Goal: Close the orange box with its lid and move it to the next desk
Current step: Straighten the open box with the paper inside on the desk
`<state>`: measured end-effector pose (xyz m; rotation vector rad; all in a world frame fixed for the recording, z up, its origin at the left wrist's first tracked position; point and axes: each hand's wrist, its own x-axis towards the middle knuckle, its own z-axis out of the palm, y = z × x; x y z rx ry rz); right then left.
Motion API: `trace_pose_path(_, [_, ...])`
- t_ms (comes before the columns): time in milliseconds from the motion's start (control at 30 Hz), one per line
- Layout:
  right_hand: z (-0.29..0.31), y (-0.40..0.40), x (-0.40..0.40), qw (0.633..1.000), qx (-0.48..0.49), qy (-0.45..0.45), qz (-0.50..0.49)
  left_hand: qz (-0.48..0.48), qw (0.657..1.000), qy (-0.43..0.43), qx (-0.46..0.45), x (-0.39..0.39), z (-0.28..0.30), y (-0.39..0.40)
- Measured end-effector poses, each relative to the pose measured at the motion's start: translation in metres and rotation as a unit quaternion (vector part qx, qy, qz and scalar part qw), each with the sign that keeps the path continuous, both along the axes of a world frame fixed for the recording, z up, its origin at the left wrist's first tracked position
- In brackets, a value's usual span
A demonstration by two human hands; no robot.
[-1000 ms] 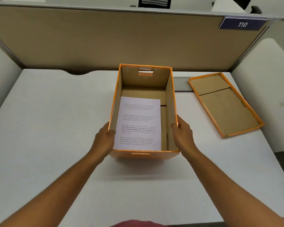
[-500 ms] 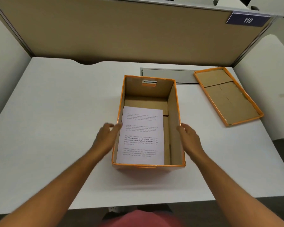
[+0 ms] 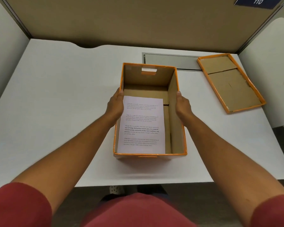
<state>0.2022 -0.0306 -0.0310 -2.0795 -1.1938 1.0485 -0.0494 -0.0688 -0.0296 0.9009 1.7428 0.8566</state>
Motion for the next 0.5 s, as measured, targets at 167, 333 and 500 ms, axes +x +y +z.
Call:
trace_pose_path(167, [-0.003,-0.020,-0.002,1.000,-0.007,-0.014,0.017,0.008,1.000,0.017,0.016,-0.006,-0.012,-0.024])
trace_pose_path(333, [-0.003,-0.037,-0.005,0.999,-0.005,-0.027,0.021,0.007,0.999,0.029,0.020,-0.010,-0.019,-0.039])
trace_pose_path(500, [0.000,-0.046,-0.009,0.999,-0.011,-0.032,0.016,-0.006,0.999,0.041,0.024,-0.010,-0.013,-0.047])
